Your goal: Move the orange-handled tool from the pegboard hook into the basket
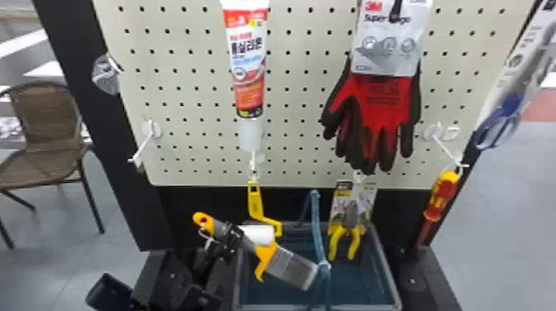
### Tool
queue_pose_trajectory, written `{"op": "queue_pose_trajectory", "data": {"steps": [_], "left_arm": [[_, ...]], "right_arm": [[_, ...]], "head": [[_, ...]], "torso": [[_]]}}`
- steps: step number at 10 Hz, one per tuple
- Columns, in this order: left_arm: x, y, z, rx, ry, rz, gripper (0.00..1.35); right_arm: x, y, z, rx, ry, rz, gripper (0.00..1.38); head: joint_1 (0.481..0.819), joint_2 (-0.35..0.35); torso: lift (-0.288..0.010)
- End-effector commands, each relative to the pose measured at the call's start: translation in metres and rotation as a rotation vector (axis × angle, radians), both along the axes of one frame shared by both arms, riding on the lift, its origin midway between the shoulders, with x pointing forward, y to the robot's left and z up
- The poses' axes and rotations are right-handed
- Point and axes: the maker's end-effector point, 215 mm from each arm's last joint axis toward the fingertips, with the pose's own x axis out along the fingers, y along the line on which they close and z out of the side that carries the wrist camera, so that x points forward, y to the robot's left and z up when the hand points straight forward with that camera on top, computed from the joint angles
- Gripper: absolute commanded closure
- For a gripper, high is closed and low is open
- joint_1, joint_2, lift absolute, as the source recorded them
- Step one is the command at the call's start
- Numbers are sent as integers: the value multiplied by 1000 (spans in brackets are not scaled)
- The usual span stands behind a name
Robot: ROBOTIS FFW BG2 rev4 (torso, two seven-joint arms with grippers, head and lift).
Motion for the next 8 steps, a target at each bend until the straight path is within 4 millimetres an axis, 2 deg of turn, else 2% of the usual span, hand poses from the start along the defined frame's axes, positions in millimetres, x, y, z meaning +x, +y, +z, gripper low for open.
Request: {"op": "queue_pose_trajectory", "data": {"steps": [1,3,4,8], "left_arm": [[-3,-9,-5,-14,15,-16,1081],[-4,-19,0,-11,3,-60,654],[-3,-25,5,-6,-9,-79,530],[-4,-26,6,-10,-13,-87,527]], "right_arm": [[0,0,0,1,0,0,518],[0,0,0,1,0,0,518],[0,0,0,1,0,0,518],[0,0,0,1,0,0,518]], "head": [[549,0],[549,0],[549,0],[549,0]], "torso": [[-100],[-100],[-100],[-100]]}}
